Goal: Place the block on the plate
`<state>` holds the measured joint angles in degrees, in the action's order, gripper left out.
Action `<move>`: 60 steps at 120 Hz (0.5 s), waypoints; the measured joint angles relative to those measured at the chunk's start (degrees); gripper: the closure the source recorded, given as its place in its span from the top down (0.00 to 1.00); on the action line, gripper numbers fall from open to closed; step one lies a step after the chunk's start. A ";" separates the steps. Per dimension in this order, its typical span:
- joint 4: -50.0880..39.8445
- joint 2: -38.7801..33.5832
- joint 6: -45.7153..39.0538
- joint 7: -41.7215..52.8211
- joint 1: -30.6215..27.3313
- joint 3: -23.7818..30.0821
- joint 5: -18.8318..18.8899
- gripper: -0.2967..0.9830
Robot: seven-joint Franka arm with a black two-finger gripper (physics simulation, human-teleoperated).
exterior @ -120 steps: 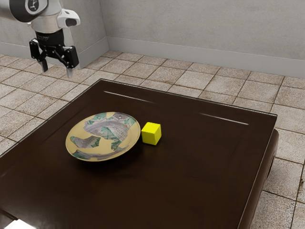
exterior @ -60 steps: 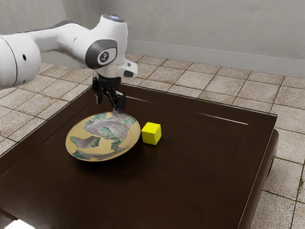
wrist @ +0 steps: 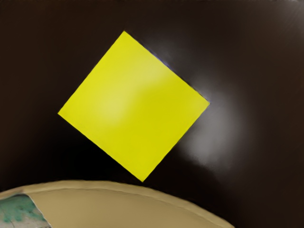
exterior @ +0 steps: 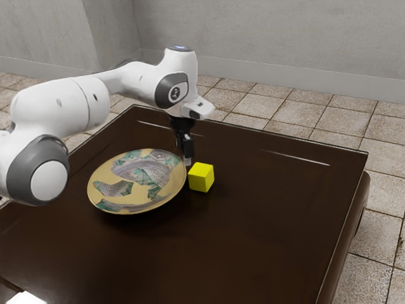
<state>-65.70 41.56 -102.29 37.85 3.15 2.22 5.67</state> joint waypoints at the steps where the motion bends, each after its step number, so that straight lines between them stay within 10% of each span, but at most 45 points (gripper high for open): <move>1: 0.32 0.31 0.00 0.44 -0.12 0.22 -0.05 0.77; 60: 9.97 10.31 -1.44 21.81 -3.17 5.56 -0.18 0.77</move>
<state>-55.73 51.87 -103.73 59.66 -0.03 7.77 5.49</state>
